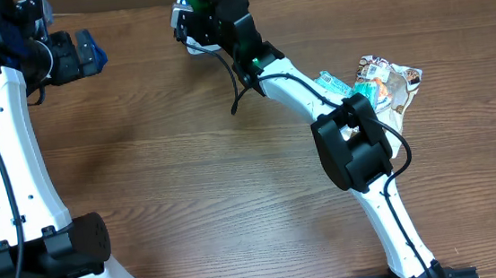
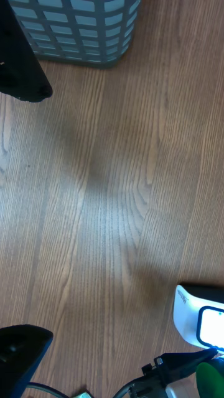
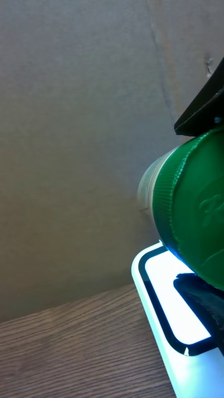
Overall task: Scan the item barcode
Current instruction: 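Hold the jar in front of the white scanner, then carry the jar right and set it by the bag pile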
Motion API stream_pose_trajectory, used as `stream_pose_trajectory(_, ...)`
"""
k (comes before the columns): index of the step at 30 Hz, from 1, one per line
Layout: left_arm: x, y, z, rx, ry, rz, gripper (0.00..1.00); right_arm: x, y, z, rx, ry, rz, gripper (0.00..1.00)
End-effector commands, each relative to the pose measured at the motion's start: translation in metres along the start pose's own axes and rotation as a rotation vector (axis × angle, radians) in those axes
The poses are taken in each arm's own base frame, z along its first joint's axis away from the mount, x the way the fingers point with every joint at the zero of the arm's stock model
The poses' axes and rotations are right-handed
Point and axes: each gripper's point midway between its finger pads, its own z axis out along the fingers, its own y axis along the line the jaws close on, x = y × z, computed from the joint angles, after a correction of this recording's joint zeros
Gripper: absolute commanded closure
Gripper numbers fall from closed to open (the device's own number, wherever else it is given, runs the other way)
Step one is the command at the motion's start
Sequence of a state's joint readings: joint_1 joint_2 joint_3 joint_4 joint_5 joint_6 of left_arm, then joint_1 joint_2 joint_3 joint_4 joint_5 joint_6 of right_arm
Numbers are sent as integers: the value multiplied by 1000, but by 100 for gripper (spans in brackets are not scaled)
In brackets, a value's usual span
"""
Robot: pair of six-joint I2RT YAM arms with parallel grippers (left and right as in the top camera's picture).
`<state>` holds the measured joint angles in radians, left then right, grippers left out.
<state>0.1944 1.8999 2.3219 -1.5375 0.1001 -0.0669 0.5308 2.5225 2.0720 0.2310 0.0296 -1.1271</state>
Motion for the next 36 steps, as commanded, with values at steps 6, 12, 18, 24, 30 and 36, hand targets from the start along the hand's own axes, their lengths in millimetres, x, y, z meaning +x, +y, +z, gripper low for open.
stream_pose_trajectory(6, -4, 0, -16, -4, -46, 25, 0, -49, -42, -17, 64, -54, 39, 54)
stream_pose_trajectory(12, -4, -5, -15, 1, -45, 36, 0, -88, -81, -57, 4, -55, 295, 53)
stream_pose_trajectory(18, -4, -5, -15, 2, -45, 37, 0, -124, -90, -131, -288, -43, 603, 52)
stream_pose_trajectory(24, -4, -6, -15, 3, -44, 39, 1, -112, -61, -212, -628, 101, 728, 52)
stream_pose_trajectory(30, -4, -6, -15, 3, -44, 39, 0, -55, 1, -265, -883, 446, 803, 52)
stream_pose_trajectory(36, -4, -6, -15, 3, -45, 39, 0, 12, 55, -284, -964, 740, 826, 52)
